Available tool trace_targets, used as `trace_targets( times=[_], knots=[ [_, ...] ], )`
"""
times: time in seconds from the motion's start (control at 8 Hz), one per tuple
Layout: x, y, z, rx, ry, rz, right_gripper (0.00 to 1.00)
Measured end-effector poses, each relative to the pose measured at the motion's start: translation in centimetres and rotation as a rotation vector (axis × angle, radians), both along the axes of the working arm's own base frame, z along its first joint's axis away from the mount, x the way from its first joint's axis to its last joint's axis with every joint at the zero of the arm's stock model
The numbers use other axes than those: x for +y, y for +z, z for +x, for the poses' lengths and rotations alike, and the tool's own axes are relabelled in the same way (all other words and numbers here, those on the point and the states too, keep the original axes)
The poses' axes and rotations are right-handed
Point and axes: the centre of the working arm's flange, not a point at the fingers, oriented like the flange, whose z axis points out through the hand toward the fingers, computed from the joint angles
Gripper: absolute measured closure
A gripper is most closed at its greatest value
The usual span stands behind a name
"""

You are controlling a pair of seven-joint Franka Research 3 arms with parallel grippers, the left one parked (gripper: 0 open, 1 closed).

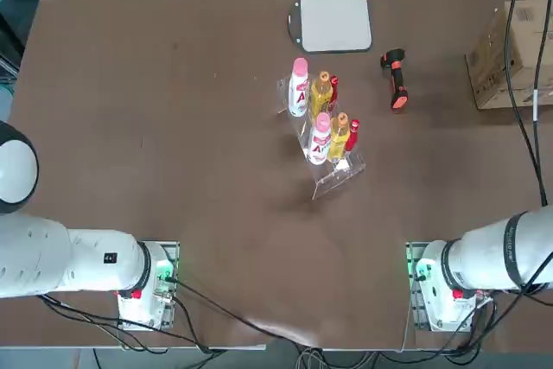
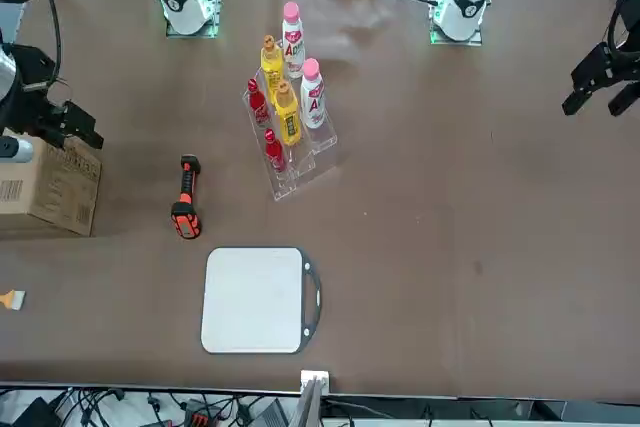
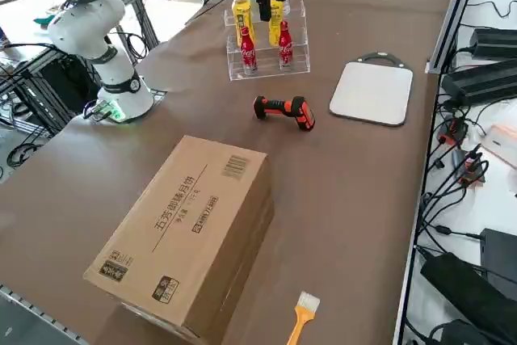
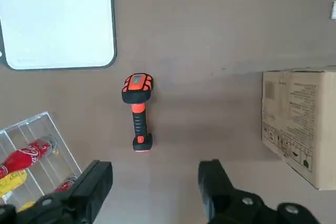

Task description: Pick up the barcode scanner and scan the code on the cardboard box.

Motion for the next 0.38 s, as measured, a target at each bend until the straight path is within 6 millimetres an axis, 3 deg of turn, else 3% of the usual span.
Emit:
trace_targets(
  times=[0.38],
  knots=[
    [-0.05,-0.12,0.05,0.002,0.006,0.000,0.00]
  ],
)
